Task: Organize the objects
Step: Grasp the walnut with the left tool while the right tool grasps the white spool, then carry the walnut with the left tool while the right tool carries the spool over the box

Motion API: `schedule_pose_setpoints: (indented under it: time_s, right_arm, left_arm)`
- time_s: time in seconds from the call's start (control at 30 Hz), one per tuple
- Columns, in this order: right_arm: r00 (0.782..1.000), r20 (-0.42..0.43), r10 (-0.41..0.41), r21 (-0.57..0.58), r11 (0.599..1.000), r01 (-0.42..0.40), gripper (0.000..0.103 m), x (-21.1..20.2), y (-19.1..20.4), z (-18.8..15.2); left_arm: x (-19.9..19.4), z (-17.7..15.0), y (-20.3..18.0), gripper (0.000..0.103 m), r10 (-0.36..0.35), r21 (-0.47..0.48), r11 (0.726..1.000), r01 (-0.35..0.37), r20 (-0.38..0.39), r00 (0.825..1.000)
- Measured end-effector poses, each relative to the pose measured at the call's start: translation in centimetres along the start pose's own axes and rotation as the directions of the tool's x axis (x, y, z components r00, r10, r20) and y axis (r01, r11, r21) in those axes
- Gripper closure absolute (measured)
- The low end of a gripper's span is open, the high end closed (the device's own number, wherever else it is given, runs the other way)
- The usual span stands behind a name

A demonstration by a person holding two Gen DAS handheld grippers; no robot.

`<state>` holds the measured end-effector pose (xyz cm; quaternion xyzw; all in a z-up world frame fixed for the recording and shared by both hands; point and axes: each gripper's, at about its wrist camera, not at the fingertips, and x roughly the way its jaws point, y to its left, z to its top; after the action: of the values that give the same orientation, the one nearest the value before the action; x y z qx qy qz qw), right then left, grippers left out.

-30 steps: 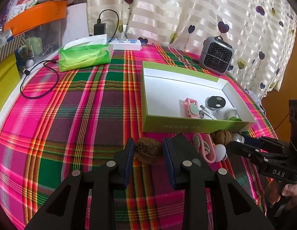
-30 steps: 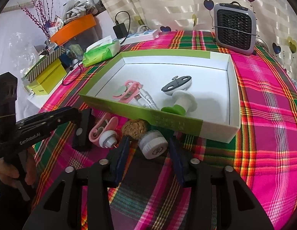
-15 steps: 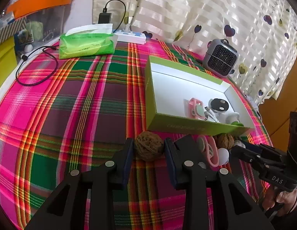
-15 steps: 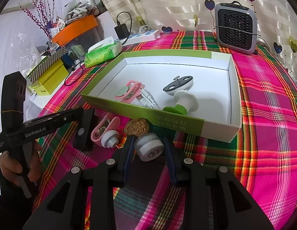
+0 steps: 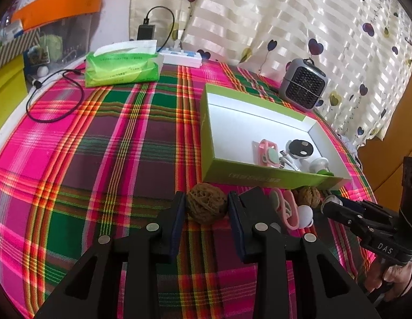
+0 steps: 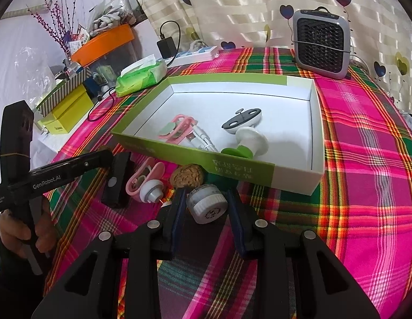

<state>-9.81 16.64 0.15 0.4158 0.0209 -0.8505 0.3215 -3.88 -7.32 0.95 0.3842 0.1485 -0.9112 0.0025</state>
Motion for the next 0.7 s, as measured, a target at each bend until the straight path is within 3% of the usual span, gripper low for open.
schedule_pose_setpoints:
  time_s: [0.7]
  right_arm:
    - [0.994, 0.11, -0.019, -0.04, 0.999, 0.023, 0.07, -4.5, 2.3, -0.6]
  left_arm:
    - [-4.1, -1.0, -5.7, 0.073, -0.022, 0.149, 0.989, 0.011, 0.074, 0.997]
